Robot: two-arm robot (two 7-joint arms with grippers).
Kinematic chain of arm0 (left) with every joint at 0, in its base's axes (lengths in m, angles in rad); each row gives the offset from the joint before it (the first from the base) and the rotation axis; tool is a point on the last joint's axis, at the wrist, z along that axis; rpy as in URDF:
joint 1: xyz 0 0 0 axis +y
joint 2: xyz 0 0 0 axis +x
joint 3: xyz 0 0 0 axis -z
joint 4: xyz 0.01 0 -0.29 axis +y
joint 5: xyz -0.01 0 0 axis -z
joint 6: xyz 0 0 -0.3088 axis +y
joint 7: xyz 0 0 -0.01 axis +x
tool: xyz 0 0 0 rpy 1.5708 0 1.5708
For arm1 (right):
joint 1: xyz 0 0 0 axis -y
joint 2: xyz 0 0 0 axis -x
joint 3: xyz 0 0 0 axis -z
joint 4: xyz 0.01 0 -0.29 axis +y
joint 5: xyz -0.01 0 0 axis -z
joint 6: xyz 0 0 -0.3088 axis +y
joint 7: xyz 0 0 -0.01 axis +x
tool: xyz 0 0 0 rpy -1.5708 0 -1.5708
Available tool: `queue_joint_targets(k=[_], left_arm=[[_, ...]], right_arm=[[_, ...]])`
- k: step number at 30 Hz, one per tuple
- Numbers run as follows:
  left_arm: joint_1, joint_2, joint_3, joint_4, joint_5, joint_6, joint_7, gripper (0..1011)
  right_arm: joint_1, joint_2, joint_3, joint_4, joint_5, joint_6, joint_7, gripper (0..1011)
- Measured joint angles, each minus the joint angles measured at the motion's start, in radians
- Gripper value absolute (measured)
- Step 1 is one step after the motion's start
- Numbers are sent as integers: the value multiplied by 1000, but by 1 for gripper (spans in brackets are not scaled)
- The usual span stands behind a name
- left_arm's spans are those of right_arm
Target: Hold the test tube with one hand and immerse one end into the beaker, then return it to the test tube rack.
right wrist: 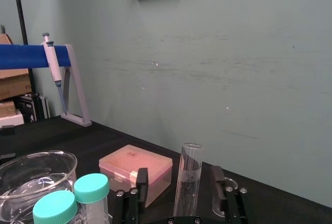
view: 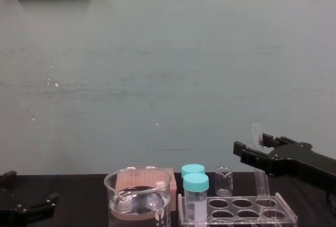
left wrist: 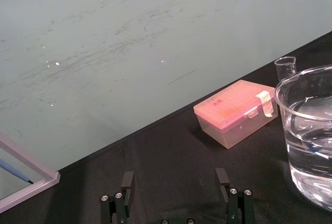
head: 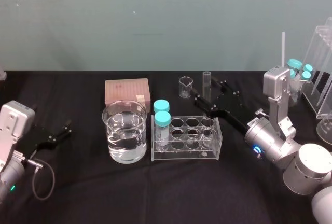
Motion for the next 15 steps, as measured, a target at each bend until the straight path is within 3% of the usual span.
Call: queue_joint_targets(k=[8, 11, 15], left_arm=[[0, 0, 0, 0, 0, 0, 0, 1000], [0, 0, 0, 0, 0, 0, 0, 1000], [0, 0, 0, 0, 0, 0, 0, 1000]], right_arm=[[-2, 3, 17, -31, 8, -24, 0, 983], [-13, 10, 60, -109, 27, -75, -18, 1000], [-30, 15, 100, -163, 33, -104, -50, 1000]])
